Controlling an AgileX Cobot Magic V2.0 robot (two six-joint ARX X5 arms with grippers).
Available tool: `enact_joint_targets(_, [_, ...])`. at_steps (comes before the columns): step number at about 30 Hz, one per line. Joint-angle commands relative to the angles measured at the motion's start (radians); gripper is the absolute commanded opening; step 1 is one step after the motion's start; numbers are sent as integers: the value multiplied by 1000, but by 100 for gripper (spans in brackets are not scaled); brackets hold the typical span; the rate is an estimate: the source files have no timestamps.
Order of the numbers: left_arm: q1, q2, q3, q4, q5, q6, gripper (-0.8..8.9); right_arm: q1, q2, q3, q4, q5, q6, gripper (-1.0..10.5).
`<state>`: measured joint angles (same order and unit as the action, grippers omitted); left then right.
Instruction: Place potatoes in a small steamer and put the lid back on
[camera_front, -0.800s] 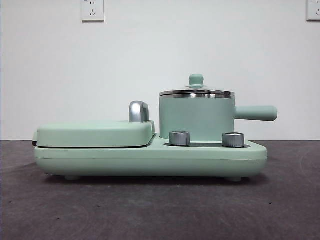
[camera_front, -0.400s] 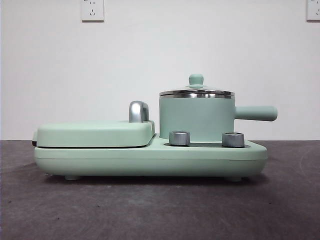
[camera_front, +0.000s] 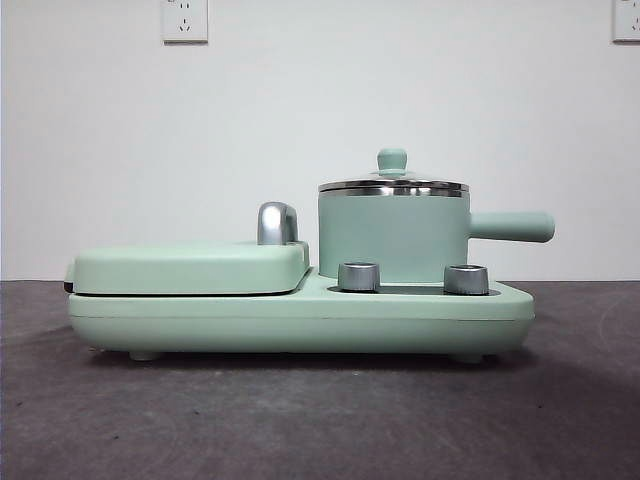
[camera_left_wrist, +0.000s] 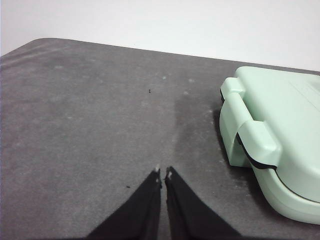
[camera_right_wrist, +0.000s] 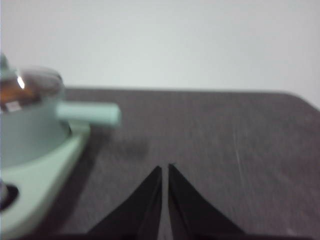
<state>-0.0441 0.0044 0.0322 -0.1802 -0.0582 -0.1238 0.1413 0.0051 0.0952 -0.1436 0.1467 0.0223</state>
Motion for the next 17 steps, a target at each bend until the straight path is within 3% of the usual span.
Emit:
enact_joint_targets(1, [-1, -1, -19, -6, -6, 0, 19, -46, -2, -32, 16, -51, -13, 18])
enact_joint_targets(4, [-1, -1, -19, -6, -6, 0, 19, -94, -2, -72, 17, -97, -12, 18])
enact_joint_targets(17, [-1, -1, -19, -6, -6, 0, 19, -121, -2, -84, -34, -117, -42, 18])
